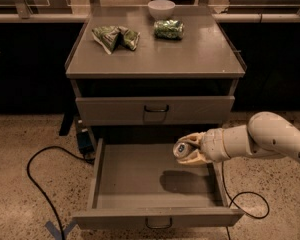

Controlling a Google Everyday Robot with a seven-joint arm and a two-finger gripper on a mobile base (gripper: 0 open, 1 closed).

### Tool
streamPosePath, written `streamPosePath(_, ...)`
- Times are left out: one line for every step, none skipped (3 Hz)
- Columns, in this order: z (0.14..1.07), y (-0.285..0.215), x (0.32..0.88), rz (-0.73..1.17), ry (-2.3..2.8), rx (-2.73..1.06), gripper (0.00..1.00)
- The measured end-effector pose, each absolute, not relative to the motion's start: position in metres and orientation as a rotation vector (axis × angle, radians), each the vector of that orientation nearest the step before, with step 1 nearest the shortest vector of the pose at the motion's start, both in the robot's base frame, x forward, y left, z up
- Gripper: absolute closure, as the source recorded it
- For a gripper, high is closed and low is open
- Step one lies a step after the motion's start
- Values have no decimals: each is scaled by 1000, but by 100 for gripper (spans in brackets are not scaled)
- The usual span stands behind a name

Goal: Place redbull can into middle drawer

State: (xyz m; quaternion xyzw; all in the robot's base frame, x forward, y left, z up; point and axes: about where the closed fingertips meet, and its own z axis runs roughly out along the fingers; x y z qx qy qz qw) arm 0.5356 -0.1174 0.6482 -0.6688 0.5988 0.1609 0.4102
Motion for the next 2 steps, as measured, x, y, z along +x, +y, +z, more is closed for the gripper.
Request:
streamPosePath(639,-114,533,419,1513,-1684,100)
streamPosePath(591,-84,527,560,1492,-1724,100)
